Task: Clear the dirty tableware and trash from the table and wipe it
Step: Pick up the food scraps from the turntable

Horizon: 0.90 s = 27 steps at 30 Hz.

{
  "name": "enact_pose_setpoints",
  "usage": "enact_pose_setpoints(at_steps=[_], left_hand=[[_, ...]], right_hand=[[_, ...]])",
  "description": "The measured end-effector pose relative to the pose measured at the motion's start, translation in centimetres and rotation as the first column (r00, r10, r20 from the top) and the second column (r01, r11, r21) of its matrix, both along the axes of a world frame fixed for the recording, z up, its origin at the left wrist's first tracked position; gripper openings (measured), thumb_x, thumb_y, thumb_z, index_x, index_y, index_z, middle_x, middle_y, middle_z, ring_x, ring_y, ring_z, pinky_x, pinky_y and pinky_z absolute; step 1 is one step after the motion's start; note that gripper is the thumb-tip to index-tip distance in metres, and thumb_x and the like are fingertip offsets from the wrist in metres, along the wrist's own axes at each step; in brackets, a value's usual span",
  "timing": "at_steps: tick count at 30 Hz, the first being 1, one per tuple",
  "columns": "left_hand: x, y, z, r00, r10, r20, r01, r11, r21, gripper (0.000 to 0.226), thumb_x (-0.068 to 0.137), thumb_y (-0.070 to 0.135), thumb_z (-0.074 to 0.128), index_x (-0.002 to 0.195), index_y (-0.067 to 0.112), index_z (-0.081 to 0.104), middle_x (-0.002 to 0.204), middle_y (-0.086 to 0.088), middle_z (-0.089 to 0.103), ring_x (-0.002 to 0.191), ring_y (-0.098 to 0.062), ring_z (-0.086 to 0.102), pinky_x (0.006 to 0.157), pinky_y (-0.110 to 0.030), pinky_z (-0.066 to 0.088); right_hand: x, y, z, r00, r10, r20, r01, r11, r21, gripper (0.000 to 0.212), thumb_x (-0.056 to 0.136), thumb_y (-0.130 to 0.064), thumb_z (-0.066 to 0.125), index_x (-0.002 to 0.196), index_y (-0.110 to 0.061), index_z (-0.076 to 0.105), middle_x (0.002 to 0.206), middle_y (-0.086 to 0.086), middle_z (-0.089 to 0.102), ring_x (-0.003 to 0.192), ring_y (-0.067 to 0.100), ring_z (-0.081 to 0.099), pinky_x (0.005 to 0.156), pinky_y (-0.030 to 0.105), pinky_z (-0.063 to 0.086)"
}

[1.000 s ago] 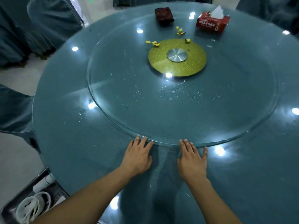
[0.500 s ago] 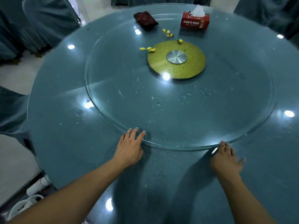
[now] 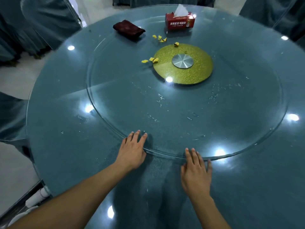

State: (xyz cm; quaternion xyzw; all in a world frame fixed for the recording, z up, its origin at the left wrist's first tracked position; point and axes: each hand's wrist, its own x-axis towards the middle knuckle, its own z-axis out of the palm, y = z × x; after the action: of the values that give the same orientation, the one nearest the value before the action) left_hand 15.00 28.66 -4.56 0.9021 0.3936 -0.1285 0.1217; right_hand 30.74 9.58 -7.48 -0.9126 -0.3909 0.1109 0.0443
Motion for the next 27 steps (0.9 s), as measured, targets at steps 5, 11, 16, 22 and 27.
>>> enact_pose_setpoints(at_steps=[5, 11, 16, 22, 27], left_hand=[[0.9, 1.9, 0.0, 1.0, -0.014, 0.025, 0.014, 1.0, -0.003, 0.071, 0.099, 0.032, 0.045, 0.16, 0.025, 0.012, 0.167, -0.008, 0.012, 0.154, -0.031, 0.012, 0.123, -0.046, 0.018], [1.8, 4.7, 0.1, 0.997, -0.02, 0.08, 0.021, 1.0, -0.004, 0.068, 0.098, 0.029, 0.044, 0.16, 0.024, 0.016, 0.167, -0.008, 0.014, 0.154, -0.031, 0.013, 0.122, -0.045, 0.019], [1.5, 7.1, -0.3, 0.995, 0.024, 0.097, -0.023, 1.0, -0.008, 0.065, 0.099, 0.031, 0.045, 0.159, 0.025, 0.02, 0.166, -0.008, 0.017, 0.153, -0.031, 0.016, 0.121, -0.045, 0.022], [2.6, 10.8, -0.7, 0.995, 0.041, 0.095, -0.043, 0.999, 0.017, 0.061, 0.101, 0.034, 0.044, 0.157, 0.024, 0.025, 0.165, -0.009, 0.021, 0.152, -0.033, 0.02, 0.119, -0.047, 0.025], [5.6, 13.6, -1.2, 0.996, 0.044, 0.081, -0.048, 0.998, 0.047, 0.059, 0.101, 0.034, 0.043, 0.157, 0.023, 0.027, 0.165, -0.011, 0.023, 0.151, -0.034, 0.022, 0.119, -0.047, 0.025]], right_hand=[[3.8, -0.9, 1.2, 0.975, -0.218, 0.049, 0.222, 0.968, -0.116, 0.05, 0.094, -0.031, 0.05, 0.142, -0.019, 0.053, 0.149, 0.002, 0.052, 0.137, 0.02, 0.048, 0.118, 0.055, 0.018], [5.0, 2.7, 1.9, 0.979, -0.184, 0.089, 0.192, 0.977, -0.096, 0.055, 0.096, -0.033, 0.046, 0.15, -0.023, 0.042, 0.155, -0.002, 0.043, 0.144, 0.016, 0.036, 0.121, 0.05, 0.013], [3.8, 7.9, 2.4, 0.998, -0.037, 0.053, 0.039, 0.999, -0.036, 0.056, 0.095, -0.035, 0.036, 0.148, -0.02, 0.046, 0.152, 0.003, 0.047, 0.141, 0.02, 0.042, 0.121, 0.051, 0.017], [4.8, 14.4, 3.2, 0.997, 0.077, -0.006, -0.078, 0.997, -0.021, 0.055, 0.101, -0.034, 0.039, 0.155, -0.024, 0.033, 0.161, 0.0, 0.033, 0.147, 0.018, 0.031, 0.124, 0.048, 0.009], [7.6, 18.9, 3.2, 0.991, 0.137, -0.001, -0.137, 0.99, 0.03, 0.055, 0.103, -0.036, 0.036, 0.156, -0.028, 0.028, 0.162, -0.004, 0.031, 0.148, 0.016, 0.028, 0.124, 0.045, 0.006]])
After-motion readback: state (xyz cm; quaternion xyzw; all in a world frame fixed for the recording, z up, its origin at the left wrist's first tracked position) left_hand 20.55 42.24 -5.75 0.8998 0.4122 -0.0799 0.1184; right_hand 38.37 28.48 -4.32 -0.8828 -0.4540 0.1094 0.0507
